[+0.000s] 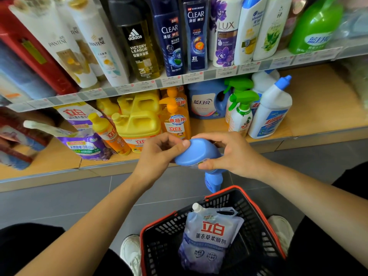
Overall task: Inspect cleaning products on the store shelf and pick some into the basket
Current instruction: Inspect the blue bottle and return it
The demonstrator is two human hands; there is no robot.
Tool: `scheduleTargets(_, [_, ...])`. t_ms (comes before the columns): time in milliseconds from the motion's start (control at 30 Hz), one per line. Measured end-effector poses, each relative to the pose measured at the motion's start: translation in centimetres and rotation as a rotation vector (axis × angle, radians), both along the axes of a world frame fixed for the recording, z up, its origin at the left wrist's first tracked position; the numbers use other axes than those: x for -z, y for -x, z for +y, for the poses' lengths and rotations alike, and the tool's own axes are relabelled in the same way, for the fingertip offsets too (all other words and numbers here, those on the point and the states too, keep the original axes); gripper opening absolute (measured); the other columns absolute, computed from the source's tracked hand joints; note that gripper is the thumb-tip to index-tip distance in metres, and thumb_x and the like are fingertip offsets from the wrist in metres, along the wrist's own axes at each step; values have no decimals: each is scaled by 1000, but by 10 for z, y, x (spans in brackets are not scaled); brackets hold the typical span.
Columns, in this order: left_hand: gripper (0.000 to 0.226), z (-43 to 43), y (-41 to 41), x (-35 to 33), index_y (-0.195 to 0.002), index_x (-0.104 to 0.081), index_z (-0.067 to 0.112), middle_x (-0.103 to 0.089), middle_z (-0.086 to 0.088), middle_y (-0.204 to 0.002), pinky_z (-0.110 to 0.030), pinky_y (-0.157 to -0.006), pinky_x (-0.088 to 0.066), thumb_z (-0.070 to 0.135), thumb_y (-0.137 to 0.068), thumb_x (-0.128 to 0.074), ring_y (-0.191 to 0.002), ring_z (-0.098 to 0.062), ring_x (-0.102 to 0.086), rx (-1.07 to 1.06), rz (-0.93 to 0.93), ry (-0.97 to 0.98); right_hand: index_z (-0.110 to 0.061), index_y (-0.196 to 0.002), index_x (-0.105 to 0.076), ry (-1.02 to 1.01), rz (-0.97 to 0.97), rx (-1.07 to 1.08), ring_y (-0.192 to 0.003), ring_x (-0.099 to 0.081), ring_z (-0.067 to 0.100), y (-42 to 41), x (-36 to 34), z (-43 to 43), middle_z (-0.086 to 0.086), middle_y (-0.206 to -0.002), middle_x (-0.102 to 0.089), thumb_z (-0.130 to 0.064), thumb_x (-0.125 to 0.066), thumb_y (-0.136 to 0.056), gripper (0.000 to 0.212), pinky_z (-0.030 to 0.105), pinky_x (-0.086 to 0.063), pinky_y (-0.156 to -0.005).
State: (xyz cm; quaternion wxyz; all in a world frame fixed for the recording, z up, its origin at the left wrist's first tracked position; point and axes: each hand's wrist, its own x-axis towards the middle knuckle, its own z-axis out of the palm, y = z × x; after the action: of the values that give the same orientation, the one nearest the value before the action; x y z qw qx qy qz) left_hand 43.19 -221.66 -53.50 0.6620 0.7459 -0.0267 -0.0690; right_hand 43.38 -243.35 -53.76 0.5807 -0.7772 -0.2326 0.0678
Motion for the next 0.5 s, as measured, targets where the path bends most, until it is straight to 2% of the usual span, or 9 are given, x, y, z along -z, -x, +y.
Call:
scheduleTargets(100, [33, -1, 0, 2, -85, -69, 3, -66, -19, -80, -31, -60, -53, 35, -77, -74, -71, -21, -60, -8, -5, -12, -35, -122, -64, 8, -5, 3, -109, -65, 0, 0, 1, 0, -20, -115, -70, -16, -88, -73, 57, 18, -52, -89])
scheduleTargets(200, [36, -5, 3, 3, -85, -69, 4, -67, -8, -76, -26, -59, -49, 38, -75, -77, -69, -15, -59, -33, -20, -45, -26, -125, -66, -3, 11, 9, -107, -67, 6, 0, 3, 0, -12, -115, -73, -13, -88, -73, 57, 29, -55, -92])
scheduleTargets(300, [45, -7, 5, 5, -80, -68, 9, -67, 0, -70, -20, -56, -46, 45, -67, -90, -63, -10, -58, -57, -35, -125, -17, -127, -68, 16, 17, -9, -107, -68, 6, 1, 6, 1, -9, -116, -73, -12, -88, -73, 57, 25, -54, -89])
scheduleTargets(400, [56, -7, 7, 5, -81, -67, 6, -68, -1, -70, -20, -55, -46, 53, -59, -89, -62, -10, -58, -53, -12, -184, -15, -127, -68, 20, 27, -24, -106, -67, 4, 3, 8, 0, -9, -116, -73, -12, -88, -73, 58, 19, -51, -86])
scheduleTargets(500, [47, -6, 7, 3, -82, -68, 9, -70, -5, -74, -25, -58, -48, 48, -67, -89, -66, -12, -60, -25, -19, -189, -17, -128, -67, 21, 32, -22, -107, -68, 5, 3, 9, 0, -9, -116, -73, -13, -88, -73, 58, 21, -52, -87])
